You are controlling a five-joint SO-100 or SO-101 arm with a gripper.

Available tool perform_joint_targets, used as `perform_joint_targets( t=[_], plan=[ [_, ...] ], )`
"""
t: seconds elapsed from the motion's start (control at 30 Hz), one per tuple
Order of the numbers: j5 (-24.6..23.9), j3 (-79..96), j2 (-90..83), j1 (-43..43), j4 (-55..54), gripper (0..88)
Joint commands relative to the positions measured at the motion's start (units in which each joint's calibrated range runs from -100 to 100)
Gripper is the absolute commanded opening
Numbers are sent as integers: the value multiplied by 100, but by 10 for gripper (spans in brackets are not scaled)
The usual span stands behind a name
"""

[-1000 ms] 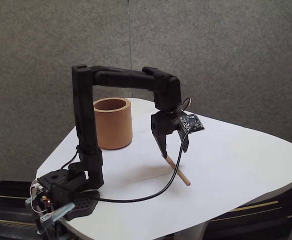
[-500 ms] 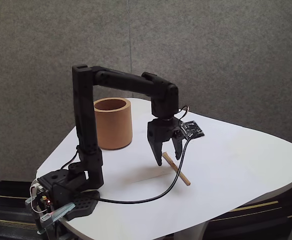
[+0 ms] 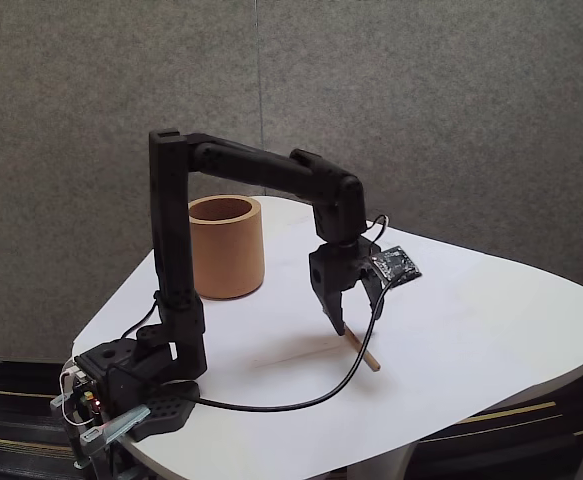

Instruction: Grab the pen and put it in the pen holder.

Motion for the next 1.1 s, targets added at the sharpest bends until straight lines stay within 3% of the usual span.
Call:
perform_joint_targets(
  t=[0.0, 0.57, 0.67, 0.73, 1.07],
  plan=[
    [28, -27, 137, -24, -51, 274],
    [12, -144, 641, -39, 500, 273],
    [17, -135, 641, -9, 500, 181],
    [23, -135, 641, -9, 449, 15],
    [23, -126, 649, 5, 432, 7]
  ],
)
